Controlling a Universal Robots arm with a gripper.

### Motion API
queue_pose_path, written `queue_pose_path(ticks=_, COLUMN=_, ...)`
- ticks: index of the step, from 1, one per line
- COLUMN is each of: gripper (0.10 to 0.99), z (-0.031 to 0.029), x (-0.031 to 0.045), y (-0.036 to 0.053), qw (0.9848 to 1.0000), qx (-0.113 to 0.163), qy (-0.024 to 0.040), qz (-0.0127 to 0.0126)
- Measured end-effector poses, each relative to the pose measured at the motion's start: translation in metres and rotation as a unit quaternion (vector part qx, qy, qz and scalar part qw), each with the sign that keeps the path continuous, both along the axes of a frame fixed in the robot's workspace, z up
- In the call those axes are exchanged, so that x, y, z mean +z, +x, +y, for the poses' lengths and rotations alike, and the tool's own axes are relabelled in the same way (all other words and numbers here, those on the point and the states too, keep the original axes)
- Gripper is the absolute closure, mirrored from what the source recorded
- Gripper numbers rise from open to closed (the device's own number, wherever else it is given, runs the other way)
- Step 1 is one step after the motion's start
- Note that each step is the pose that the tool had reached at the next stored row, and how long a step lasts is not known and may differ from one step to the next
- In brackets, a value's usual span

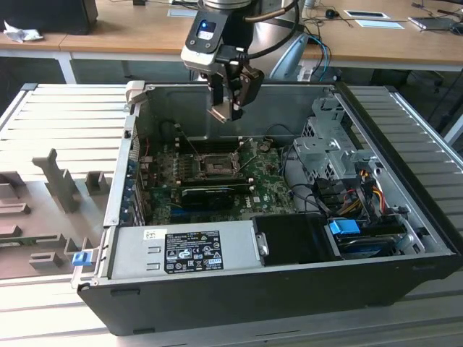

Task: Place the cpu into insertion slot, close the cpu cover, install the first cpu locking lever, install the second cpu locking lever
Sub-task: 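Place the cpu into insertion slot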

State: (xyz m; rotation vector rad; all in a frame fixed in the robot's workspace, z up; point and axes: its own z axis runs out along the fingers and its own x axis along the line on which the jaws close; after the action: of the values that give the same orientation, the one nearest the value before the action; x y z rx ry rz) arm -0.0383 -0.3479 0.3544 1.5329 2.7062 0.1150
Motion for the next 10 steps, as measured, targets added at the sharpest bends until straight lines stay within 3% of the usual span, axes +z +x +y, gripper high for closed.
queue_pose_path(ticks=6, gripper=0.557, z=0.0, x=-0.0014, y=0.0, qw=0.9992, qx=-0.041, qy=-0.0022, qz=0.0)
queue_pose_path(ticks=10, gripper=0.557, z=0.0, x=-0.0018, y=0.0, qw=0.9977, qx=-0.067, qy=-0.0027, qz=0.0)
